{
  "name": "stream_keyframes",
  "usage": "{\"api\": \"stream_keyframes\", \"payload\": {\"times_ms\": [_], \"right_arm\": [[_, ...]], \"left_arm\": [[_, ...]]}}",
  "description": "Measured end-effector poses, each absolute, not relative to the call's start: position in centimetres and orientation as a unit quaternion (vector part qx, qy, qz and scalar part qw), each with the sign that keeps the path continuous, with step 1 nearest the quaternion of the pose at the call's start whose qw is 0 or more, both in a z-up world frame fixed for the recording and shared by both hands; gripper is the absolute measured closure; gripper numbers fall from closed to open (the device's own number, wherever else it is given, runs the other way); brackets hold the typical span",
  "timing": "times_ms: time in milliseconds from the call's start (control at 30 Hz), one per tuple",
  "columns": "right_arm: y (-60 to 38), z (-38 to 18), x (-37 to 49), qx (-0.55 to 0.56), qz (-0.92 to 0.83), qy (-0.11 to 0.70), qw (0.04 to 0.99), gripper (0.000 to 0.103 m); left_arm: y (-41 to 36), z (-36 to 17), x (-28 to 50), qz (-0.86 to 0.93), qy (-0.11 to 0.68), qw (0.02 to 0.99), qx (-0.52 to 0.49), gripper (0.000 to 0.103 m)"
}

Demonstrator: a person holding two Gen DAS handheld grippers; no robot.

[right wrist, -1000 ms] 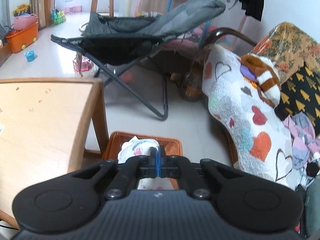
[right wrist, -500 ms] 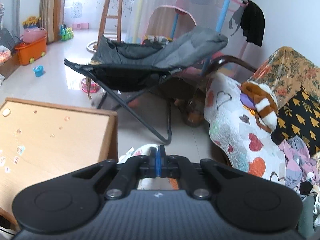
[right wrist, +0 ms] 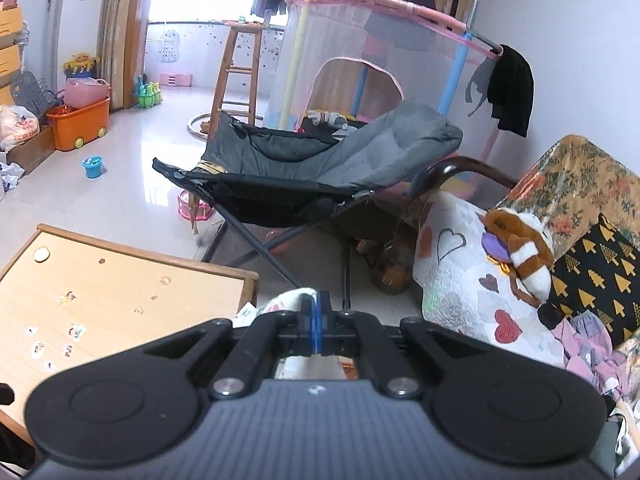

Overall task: Fold clothes
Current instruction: 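Carry the held floral cloth toward the wooden table with the right gripper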

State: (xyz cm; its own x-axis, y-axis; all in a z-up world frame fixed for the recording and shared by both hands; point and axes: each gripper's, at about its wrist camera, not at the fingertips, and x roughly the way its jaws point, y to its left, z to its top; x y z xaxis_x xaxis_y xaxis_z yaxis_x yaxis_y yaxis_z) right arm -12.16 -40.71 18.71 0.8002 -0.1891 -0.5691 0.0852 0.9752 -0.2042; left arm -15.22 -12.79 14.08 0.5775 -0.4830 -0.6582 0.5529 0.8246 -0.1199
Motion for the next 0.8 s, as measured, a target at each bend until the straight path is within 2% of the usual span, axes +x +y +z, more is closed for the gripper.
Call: {"api": "stream_keyframes", "payload": {"times_ms": [467, 800], "right_arm": [[-35.8, 20.9, -12.4, -0.102, -0.012, 0.300, 0.948, 0.102], [-30.8, 19.6, -10.8, -0.099, 0.011, 0.326, 0.940, 0.102]], "left_arm": [[-11.2, 15.3, -16.2, -0.298, 0.341, 0.890, 0.043, 0.000], [-9.0, 15.6, -16.1, -0.282, 0.339, 0.897, 0.025, 0.000]]}}
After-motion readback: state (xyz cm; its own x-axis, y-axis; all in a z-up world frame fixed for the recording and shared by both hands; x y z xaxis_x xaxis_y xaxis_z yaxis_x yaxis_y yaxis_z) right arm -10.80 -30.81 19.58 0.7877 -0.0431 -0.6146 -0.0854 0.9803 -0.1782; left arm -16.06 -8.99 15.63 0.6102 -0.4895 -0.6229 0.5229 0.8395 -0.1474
